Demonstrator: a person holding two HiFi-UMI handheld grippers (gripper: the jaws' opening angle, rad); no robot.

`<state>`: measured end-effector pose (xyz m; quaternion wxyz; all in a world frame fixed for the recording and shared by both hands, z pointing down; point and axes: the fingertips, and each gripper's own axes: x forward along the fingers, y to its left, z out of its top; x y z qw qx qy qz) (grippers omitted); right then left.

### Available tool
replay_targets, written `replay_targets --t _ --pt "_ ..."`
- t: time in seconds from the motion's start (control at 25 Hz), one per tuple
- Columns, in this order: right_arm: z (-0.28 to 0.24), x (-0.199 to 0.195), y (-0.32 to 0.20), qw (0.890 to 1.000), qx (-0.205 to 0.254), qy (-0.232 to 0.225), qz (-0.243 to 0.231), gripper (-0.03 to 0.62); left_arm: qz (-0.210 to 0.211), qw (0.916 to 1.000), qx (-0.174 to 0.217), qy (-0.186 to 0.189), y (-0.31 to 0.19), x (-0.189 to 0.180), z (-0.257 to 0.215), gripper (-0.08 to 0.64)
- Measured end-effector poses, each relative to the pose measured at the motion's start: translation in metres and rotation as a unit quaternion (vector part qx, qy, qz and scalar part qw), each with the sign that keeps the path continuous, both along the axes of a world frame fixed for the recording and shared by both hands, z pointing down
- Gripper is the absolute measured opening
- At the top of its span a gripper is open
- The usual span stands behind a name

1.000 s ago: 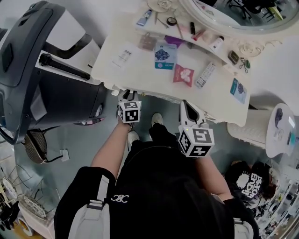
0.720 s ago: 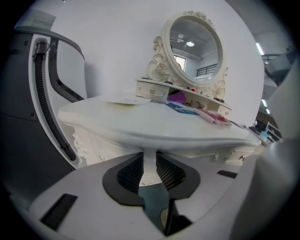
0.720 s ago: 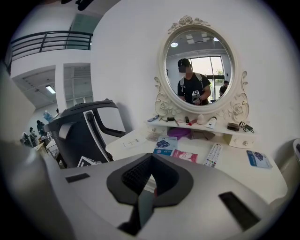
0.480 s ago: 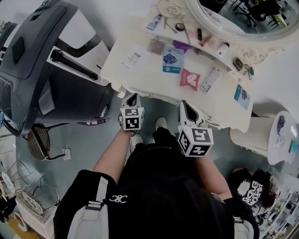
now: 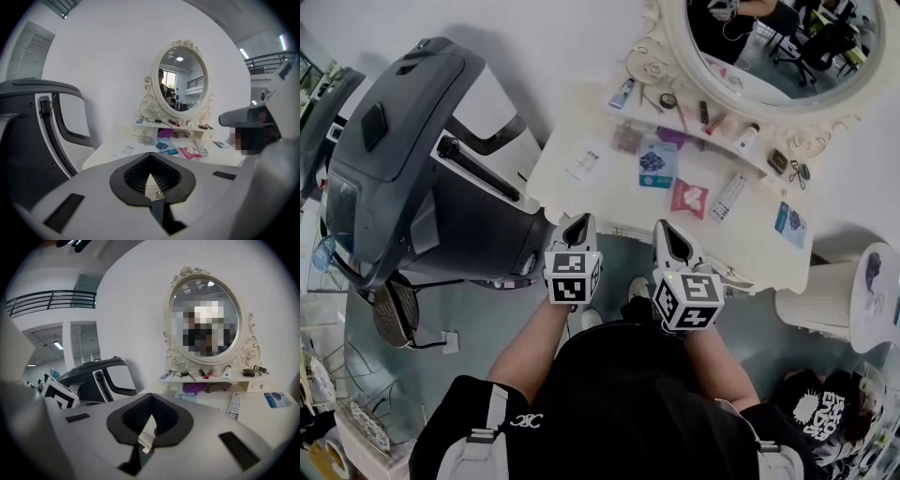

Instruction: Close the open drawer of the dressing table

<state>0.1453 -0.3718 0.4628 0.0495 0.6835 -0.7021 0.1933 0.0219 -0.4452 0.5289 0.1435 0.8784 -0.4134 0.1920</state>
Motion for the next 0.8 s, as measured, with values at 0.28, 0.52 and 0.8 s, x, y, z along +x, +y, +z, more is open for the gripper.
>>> replay_targets --t 0.28,0.52,0.8 --pt "-0.023 0.004 -0.009 0.999 0.041 0.019 0.013 0.009 0.039 0.9973 0.051 0.035 0.021 0.017 -0.089 0.006" --pt "-0.036 -0.003 -0.015 0.997 0.065 0.028 0.009 0.009 0.063 0.996 0.052 0.035 0.026 0.031 -0.105 0.006" --pt "-0.041 0.0 -0.012 0.996 0.08 0.043 0.018 0.01 0.063 0.9966 0.04 0.034 0.025 0.033 -0.103 0.006"
